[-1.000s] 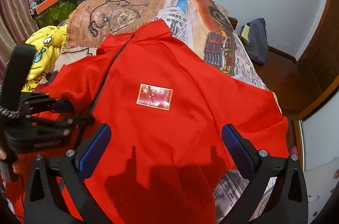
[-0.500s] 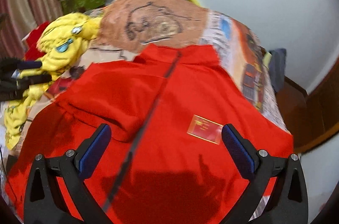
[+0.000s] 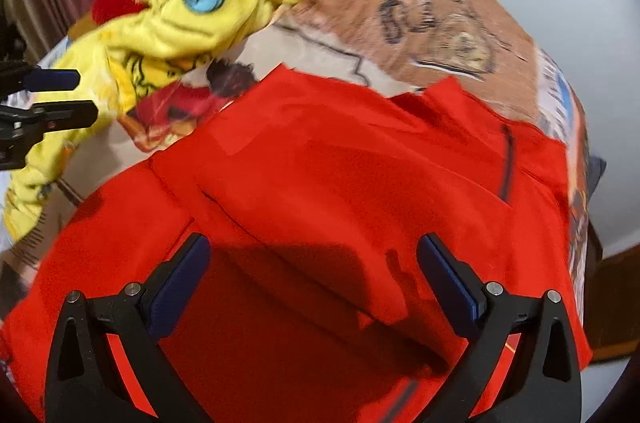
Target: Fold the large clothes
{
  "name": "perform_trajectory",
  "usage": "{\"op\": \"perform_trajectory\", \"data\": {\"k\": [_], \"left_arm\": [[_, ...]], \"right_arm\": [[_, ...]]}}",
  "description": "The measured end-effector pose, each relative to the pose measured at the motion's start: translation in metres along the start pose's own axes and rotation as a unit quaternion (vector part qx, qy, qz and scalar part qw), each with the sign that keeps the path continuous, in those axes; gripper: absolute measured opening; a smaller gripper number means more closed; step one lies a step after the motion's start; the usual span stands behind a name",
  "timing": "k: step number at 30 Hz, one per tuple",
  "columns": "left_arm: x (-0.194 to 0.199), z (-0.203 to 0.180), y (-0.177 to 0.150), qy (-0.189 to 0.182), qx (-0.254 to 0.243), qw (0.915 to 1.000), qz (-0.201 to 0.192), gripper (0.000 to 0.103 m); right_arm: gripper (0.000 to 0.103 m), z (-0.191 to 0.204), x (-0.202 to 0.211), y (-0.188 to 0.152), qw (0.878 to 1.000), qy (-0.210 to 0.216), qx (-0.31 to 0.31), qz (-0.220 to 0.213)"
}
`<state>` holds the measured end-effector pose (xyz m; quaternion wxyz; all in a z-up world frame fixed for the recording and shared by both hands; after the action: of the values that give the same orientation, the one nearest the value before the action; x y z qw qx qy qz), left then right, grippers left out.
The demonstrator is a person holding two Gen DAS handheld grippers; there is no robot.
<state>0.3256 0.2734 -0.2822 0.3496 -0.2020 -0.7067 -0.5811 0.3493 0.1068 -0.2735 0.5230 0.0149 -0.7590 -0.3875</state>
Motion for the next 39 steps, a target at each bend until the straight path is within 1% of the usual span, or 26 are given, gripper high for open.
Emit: {"op": "perform_trajectory", "data": {"k": [4, 5, 6, 8, 9, 11, 12, 14, 16, 21, 25, 29, 32, 35, 37, 39], "left_arm": [[-0.008, 0.007, -0.012, -0.005, 0.013, 0.9998, 0.015, 0.063], [-0.009, 0.008, -0.015, -0.005, 0.016, 0.9997, 0.017, 0.063], [-0.01, 0.009, -0.017, -0.006, 0.019, 0.9996, 0.019, 0.063], [-0.013, 0.011, -0.021, -0.006, 0.024, 0.9994, 0.024, 0.063], [-0.015, 0.011, -0.023, -0.006, 0.025, 0.9993, 0.026, 0.063], [-0.02, 0.01, -0.025, -0.004, 0.026, 0.9991, 0.032, 0.063], [-0.021, 0.009, -0.025, -0.005, 0.027, 0.9991, 0.033, 0.063], [-0.022, 0.006, -0.026, -0.008, 0.026, 0.999, 0.034, 0.063], [-0.023, 0.001, -0.025, -0.009, 0.021, 0.9992, 0.033, 0.063], [-0.024, -0.014, -0.017, -0.014, 0.003, 0.9995, 0.027, 0.063], [-0.028, -0.03, -0.004, -0.02, -0.001, 0.9996, 0.021, 0.063], [-0.041, -0.044, 0.007, -0.005, -0.017, 0.9997, 0.016, 0.063], [-0.058, -0.05, 0.002, 0.009, -0.023, 0.9992, 0.033, 0.063], [-0.073, -0.052, -0.009, 0.027, -0.031, 0.9976, 0.055, 0.063], [-0.081, -0.052, -0.017, 0.038, -0.034, 0.9965, 0.067, 0.063], [-0.083, -0.05, -0.02, 0.045, -0.03, 0.9963, 0.067, 0.064]], "right_arm": [[0.085, 0.012, -0.021, -0.003, 1.0, 0.01, 0.013, 0.025], [0.078, 0.014, -0.023, -0.003, 1.0, 0.008, 0.015, 0.026], [0.075, 0.016, -0.027, -0.002, 0.999, 0.008, 0.018, 0.025], [0.064, 0.019, -0.03, 0.002, 1.0, 0.011, 0.019, 0.019], [0.061, 0.021, -0.031, 0.003, 1.0, 0.011, 0.019, 0.018], [0.041, 0.024, -0.036, 0.006, 1.0, 0.015, 0.019, 0.018], [0.036, 0.025, -0.038, 0.007, 1.0, 0.019, 0.018, 0.018], [0.015, 0.027, -0.042, 0.009, 1.0, 0.024, 0.014, 0.015], [0.008, 0.025, -0.04, 0.012, 1.0, 0.021, 0.006, 0.006], [0.006, 0.002, -0.011, 0.026, 0.999, 0.004, -0.032, -0.039], [0.005, -0.042, 0.034, 0.04, 0.992, -0.021, -0.085, -0.095], [0.005, -0.085, 0.075, 0.044, 0.982, -0.049, -0.123, -0.134], [0.005, -0.118, 0.102, 0.04, 0.973, -0.072, -0.153, -0.157], [0.005, -0.149, 0.127, 0.028, 0.963, -0.094, -0.183, -0.173], [0.004, -0.171, 0.141, 0.012, 0.957, -0.109, -0.202, -0.177], [0.004, -0.188, 0.151, -0.005, 0.952, -0.124, -0.217, -0.177]]}}
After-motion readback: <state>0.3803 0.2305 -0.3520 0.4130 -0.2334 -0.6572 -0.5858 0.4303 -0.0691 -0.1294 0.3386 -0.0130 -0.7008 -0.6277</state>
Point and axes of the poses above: each gripper's, at about its wrist camera, not at the fingertips, and x roughly against the way its jaws point, z to its left, y to its top, the point moved 8 cm from there along -x, roughly the way its jaws point, and after that the axes turned 15 degrees about -z, right-handed, at the moved point
